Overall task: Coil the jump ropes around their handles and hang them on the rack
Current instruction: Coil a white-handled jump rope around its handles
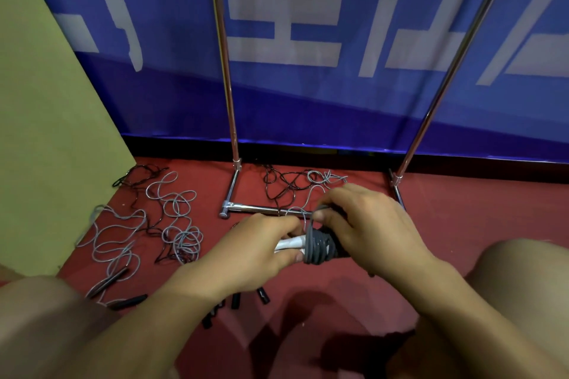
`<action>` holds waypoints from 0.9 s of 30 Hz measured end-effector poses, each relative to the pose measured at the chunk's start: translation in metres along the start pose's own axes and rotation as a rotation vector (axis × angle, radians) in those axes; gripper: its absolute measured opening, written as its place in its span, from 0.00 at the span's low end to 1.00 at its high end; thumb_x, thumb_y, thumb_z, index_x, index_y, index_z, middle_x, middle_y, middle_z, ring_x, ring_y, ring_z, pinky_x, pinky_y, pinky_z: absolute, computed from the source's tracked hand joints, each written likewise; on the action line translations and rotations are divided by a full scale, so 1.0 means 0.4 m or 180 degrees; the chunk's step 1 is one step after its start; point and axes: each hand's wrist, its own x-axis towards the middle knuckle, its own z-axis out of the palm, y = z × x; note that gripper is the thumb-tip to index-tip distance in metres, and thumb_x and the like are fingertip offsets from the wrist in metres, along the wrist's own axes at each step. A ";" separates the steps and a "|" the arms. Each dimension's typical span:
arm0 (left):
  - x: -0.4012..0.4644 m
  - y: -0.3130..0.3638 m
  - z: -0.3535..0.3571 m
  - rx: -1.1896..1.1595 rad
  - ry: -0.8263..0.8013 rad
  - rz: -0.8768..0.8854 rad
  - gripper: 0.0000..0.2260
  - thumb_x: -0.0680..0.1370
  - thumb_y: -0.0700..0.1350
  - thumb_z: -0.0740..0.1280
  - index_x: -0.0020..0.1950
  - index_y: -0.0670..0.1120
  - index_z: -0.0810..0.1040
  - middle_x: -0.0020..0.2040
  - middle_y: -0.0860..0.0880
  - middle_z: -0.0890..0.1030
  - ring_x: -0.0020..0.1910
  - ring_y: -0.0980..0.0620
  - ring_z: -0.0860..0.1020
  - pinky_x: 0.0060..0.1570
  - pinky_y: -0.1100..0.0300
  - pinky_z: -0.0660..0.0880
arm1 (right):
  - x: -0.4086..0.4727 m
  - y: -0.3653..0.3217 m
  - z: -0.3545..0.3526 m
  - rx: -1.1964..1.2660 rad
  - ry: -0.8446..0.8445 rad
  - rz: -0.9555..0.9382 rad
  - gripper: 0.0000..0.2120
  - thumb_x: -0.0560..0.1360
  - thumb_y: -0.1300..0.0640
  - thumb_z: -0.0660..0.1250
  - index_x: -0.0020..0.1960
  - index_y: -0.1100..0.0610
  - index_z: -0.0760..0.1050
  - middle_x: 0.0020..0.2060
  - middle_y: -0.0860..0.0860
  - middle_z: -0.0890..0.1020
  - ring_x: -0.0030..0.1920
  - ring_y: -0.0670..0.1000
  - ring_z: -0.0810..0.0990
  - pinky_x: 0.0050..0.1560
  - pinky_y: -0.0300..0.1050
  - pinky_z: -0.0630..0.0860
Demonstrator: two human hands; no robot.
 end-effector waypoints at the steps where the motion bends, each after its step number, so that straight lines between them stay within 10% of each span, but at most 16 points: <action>1: -0.003 0.007 -0.008 0.0030 -0.0026 0.0057 0.11 0.74 0.55 0.72 0.43 0.53 0.71 0.35 0.54 0.76 0.36 0.55 0.74 0.38 0.53 0.73 | 0.009 0.008 -0.007 0.0013 0.0000 0.0030 0.08 0.76 0.42 0.64 0.49 0.44 0.78 0.43 0.44 0.78 0.47 0.52 0.80 0.44 0.53 0.76; 10: -0.023 0.043 -0.063 -0.0637 -0.0231 0.0192 0.04 0.76 0.47 0.73 0.45 0.51 0.79 0.34 0.57 0.78 0.34 0.59 0.74 0.34 0.65 0.67 | 0.068 0.067 -0.040 0.0958 -0.0036 0.0163 0.02 0.71 0.53 0.75 0.44 0.50 0.85 0.36 0.40 0.81 0.40 0.37 0.78 0.40 0.26 0.69; 23: -0.036 0.032 -0.106 -0.2485 -0.0504 0.0042 0.11 0.74 0.46 0.73 0.52 0.43 0.78 0.38 0.50 0.84 0.33 0.53 0.81 0.32 0.63 0.74 | 0.089 0.037 0.020 0.2827 -0.0151 0.0757 0.09 0.66 0.58 0.77 0.38 0.58 0.78 0.30 0.54 0.80 0.30 0.47 0.76 0.31 0.39 0.72; 27: -0.026 0.030 -0.088 -0.2787 0.0091 -0.0138 0.09 0.73 0.45 0.74 0.51 0.46 0.79 0.37 0.48 0.84 0.31 0.51 0.81 0.28 0.63 0.73 | 0.082 0.047 0.053 0.1253 0.0219 0.0299 0.05 0.71 0.62 0.68 0.37 0.58 0.75 0.31 0.49 0.80 0.33 0.47 0.79 0.34 0.46 0.74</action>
